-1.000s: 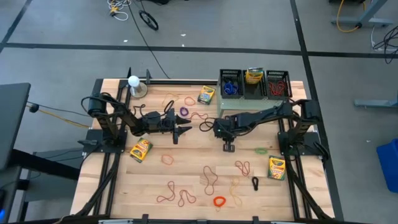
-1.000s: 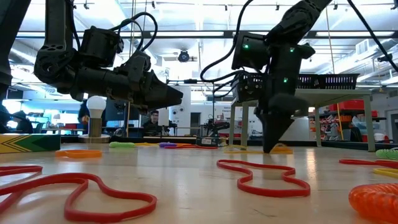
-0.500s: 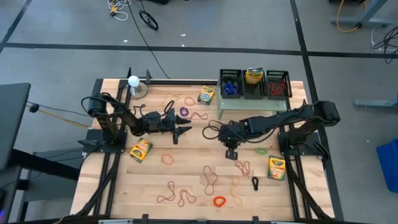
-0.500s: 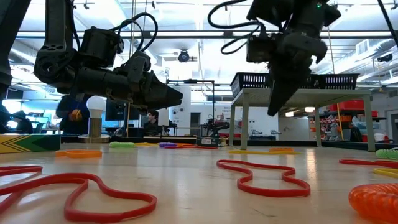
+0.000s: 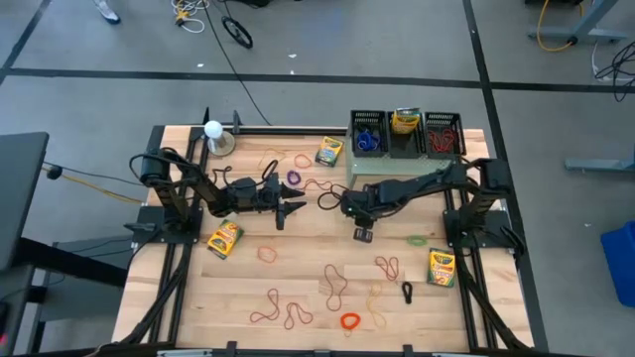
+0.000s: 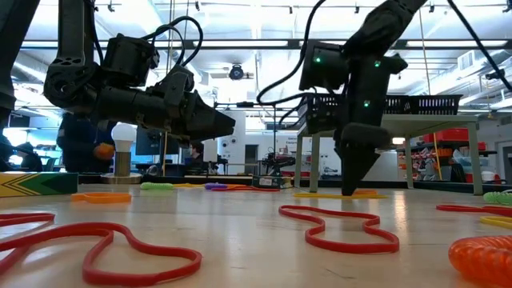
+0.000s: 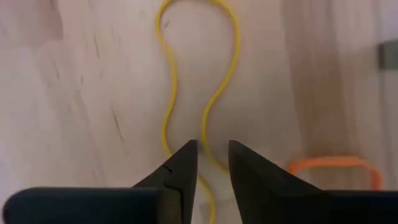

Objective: Pick & Place Office Desk Supplies
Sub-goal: Put the middle yellow rubber band into the right black basket on the shelf

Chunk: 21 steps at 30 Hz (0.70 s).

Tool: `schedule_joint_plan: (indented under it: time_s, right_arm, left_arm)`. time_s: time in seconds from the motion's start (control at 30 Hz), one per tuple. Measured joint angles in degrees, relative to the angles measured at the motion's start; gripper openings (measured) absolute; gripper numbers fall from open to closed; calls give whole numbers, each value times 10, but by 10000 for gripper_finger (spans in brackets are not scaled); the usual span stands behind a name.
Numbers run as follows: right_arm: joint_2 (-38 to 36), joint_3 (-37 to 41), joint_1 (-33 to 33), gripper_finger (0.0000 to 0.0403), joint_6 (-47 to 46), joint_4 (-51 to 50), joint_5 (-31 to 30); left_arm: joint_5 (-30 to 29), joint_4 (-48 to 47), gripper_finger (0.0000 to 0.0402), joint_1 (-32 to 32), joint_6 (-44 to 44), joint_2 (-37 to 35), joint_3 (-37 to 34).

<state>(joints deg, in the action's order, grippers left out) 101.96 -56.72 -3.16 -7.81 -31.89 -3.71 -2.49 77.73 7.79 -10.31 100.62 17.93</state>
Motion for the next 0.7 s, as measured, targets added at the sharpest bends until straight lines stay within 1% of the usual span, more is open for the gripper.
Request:
schedule_joint_plan:
  time_s: [0.1, 0.27, 0.3, 0.4, 0.53, 0.7]
  right_arm:
    - [3, -1, -3, 74, 11, 4, 13]
    - [3, -1, -2, 12, 13, 6, 29]
    - [3, -1, -1, 7, 13, 6, 31]
    - [3, -1, 6, 10, 12, 6, 40]
    - [-10, 0, 28, 4, 7, -1, 73]
    - [-36, 0, 55, 3, -18, -3, 65]
  left_arm:
    - [0, 0, 166, 0, 0, 0, 0]
    - [0, -1, 166, 0, -1, 0, 0]
    - [0, -1, 166, 0, -1, 0, 0]
    - [0, -1, 165, 0, -2, 0, 0]
    - [0, -1, 165, 0, -2, 0, 0]
    - [0, -2, 165, 0, -2, 0, 0]
